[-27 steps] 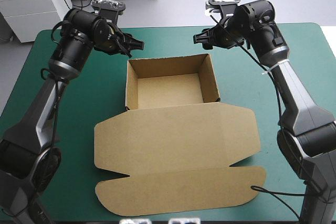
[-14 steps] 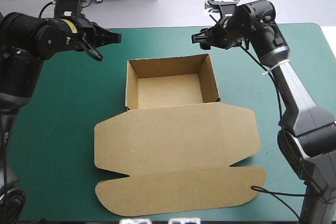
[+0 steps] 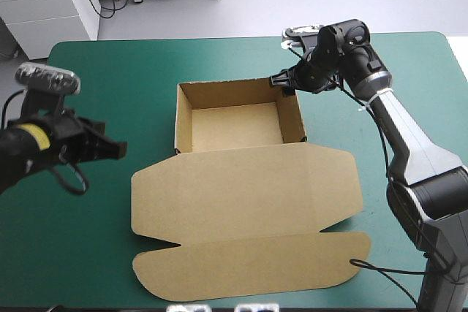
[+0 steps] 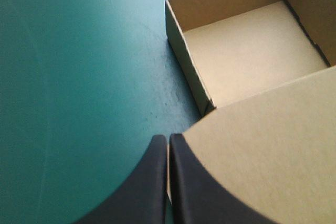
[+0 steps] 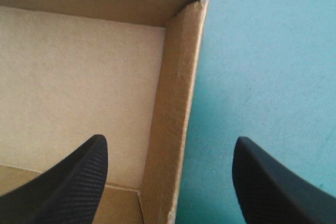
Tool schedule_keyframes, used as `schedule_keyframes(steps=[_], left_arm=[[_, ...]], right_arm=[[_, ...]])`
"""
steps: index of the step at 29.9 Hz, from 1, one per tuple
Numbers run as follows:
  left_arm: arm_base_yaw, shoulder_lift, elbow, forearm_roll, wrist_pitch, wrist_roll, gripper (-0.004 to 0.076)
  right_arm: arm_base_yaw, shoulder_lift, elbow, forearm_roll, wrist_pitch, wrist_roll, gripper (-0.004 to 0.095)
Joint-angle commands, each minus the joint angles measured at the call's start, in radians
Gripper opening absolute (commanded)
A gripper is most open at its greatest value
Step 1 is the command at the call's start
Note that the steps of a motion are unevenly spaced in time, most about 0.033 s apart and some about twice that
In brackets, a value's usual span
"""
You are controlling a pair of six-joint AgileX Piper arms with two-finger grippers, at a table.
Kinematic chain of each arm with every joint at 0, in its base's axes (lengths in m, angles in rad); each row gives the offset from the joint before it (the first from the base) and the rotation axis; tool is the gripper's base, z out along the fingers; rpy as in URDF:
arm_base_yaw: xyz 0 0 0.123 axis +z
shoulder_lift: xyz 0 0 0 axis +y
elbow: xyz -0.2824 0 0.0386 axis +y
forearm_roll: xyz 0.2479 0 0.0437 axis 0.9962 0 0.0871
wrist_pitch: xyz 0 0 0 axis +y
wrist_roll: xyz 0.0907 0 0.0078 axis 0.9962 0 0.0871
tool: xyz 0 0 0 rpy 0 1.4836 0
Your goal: Fold the box
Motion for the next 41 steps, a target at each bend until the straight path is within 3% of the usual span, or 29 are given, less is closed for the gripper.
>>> schedule_keyframes(steps=[1,11,14,21,25,30,41], left_arm=[[-0.005,-0.15,0.13,0.006,0.033,-0.08,-0.0007],[-0.005,-0.458,0.518,0.014,0.037,-0.209,-0.0007],[-0.005,-0.494,0.586,0.012,0.037,-0.231,-0.0007],[-0.005,-0.512,0.675,0.005,0.037,-0.231,-0.0007],[-0.005,-0.512,0.675,0.005,0.025,-0.231,-0.0007],[-0.005,-0.512,0.675,0.005,0.016,-0.231,-0.0007],[-0.005,-0.512,0.675,0.005,0.038,-0.231,-0.0007]], right_arm=[[-0.007,-0.058,0.041,0.001,-0.007,-0.021,0.0635],[-0.005,0.003,0.149,0.04,-0.004,-0.043,0.0634],[-0.005,0.026,0.165,0.104,-0.006,-0.065,0.0634],[-0.005,0.066,0.171,0.133,-0.004,-0.067,0.0612],[-0.005,0.066,0.169,0.131,-0.004,-0.067,0.0434],[-0.005,0.066,0.161,0.129,-0.004,-0.07,-0.0016],[-0.043,0.015,-0.101,0.047,-0.004,-0.07,0.0]])
